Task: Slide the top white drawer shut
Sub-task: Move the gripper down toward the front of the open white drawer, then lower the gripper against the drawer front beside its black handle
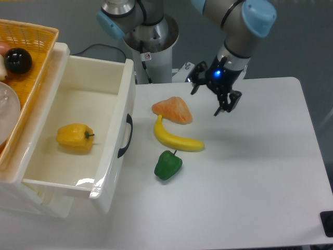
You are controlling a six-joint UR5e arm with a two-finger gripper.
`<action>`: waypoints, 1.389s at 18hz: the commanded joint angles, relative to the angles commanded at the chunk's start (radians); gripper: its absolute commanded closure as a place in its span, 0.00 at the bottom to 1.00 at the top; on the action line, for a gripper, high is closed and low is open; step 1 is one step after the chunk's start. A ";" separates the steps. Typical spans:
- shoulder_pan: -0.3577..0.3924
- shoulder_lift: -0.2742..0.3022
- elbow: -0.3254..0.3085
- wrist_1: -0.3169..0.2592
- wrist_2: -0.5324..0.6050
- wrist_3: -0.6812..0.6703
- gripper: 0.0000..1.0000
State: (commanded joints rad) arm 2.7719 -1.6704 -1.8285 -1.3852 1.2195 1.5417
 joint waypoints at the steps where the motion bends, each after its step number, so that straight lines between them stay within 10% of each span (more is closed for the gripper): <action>1: 0.000 -0.008 0.005 -0.002 -0.003 -0.011 0.10; 9: -0.110 -0.052 0.028 0.002 -0.063 -0.277 0.65; 25: -0.196 -0.072 0.058 -0.018 -0.258 -0.589 0.82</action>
State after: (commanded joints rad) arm 2.5756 -1.7426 -1.7703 -1.4036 0.9619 0.9527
